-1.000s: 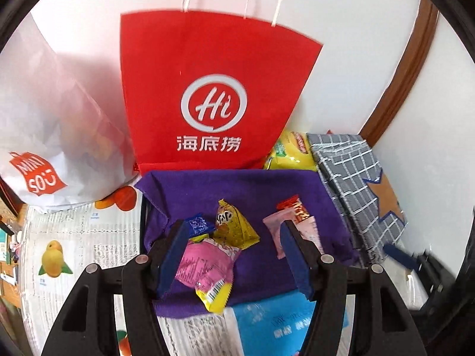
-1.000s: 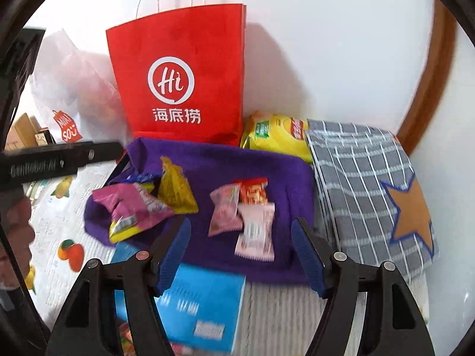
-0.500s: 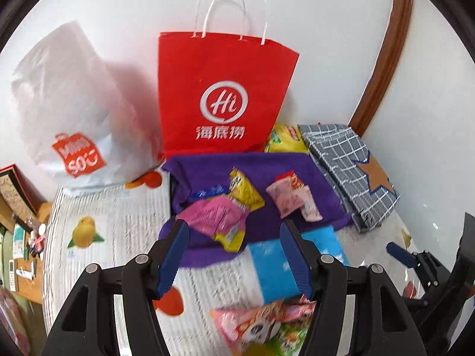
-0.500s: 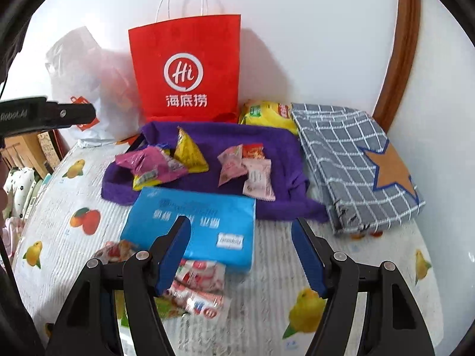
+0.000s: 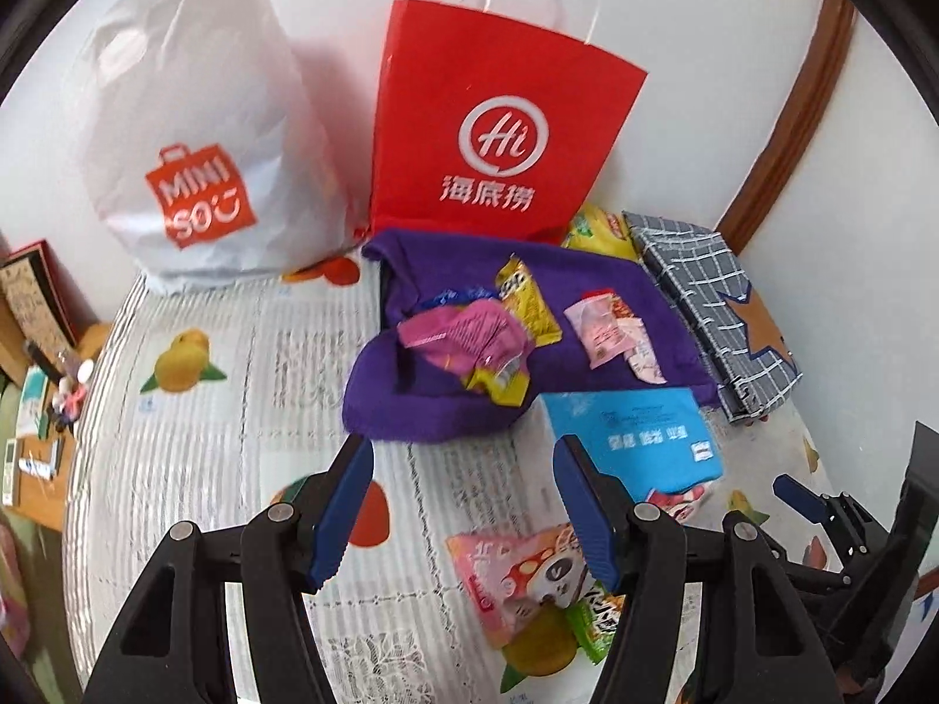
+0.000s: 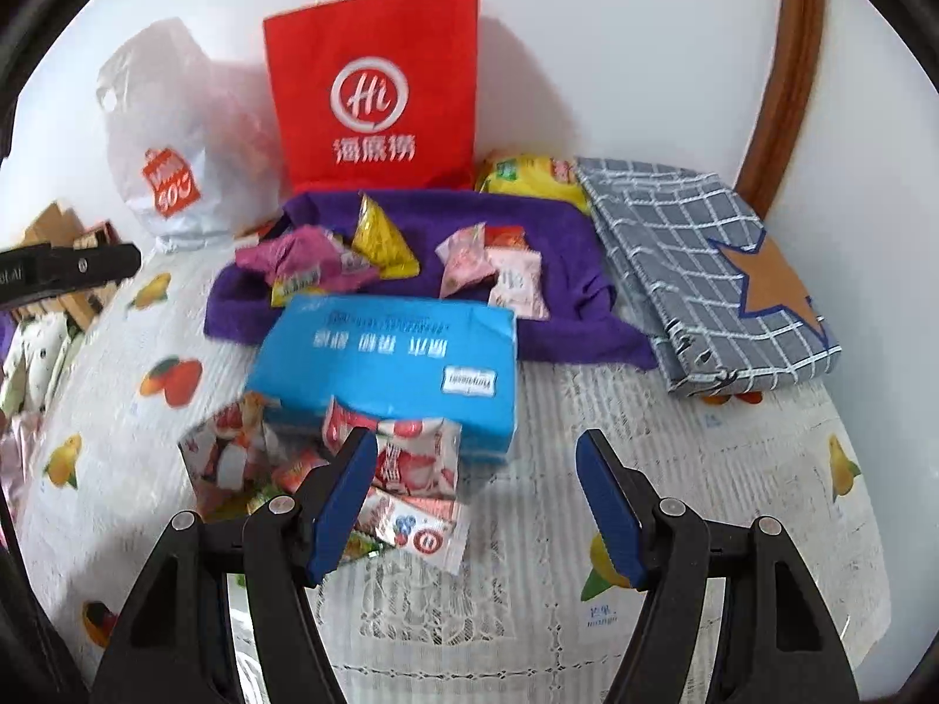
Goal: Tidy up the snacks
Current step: 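Move both open tools back toward the snack pile beside the tissue pack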
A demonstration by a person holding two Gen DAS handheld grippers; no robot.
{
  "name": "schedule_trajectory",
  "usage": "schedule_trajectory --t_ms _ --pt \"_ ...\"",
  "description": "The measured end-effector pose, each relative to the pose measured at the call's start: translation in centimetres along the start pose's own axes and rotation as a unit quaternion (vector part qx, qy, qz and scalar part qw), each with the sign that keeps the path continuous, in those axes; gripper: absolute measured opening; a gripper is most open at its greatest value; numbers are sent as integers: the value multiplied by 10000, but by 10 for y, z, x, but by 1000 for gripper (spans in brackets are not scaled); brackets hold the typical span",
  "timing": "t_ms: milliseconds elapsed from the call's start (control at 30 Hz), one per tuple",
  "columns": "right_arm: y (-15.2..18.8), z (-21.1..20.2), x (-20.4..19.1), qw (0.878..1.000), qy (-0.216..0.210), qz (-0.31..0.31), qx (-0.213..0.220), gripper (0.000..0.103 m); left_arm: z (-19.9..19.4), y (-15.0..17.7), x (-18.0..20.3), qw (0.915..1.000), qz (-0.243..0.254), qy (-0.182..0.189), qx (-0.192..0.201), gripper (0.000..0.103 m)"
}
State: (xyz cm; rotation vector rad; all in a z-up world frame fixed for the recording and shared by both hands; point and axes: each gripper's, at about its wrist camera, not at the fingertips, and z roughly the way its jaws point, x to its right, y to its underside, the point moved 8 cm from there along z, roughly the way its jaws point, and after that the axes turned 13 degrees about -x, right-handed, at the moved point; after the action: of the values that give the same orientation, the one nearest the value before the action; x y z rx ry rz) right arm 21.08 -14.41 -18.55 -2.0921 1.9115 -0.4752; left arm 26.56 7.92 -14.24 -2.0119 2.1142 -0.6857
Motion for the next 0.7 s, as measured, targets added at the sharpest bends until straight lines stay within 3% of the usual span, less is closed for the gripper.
schedule_trajectory --t_ms 100,333,433,600,700 --pt "6 14 -4 9998 -105 -133 -146 70 9 9 -5 9999 -101 -26 -79 62" --pt "11 47 -22 9947 -867 -355 -426 65 24 30 -12 9991 -312 -162 -247 62" --pt "17 62 -27 9908 -1079 -394 -715 47 24 39 -16 9986 -393 -205 -279 62" --pt "35 57 -35 9808 -1634 -596 -888 42 21 54 -23 9978 -519 -298 -295 62" --pt "51 53 -46 9752 -1690 -946 -1068 41 17 61 -24 9976 -559 -323 -267 62"
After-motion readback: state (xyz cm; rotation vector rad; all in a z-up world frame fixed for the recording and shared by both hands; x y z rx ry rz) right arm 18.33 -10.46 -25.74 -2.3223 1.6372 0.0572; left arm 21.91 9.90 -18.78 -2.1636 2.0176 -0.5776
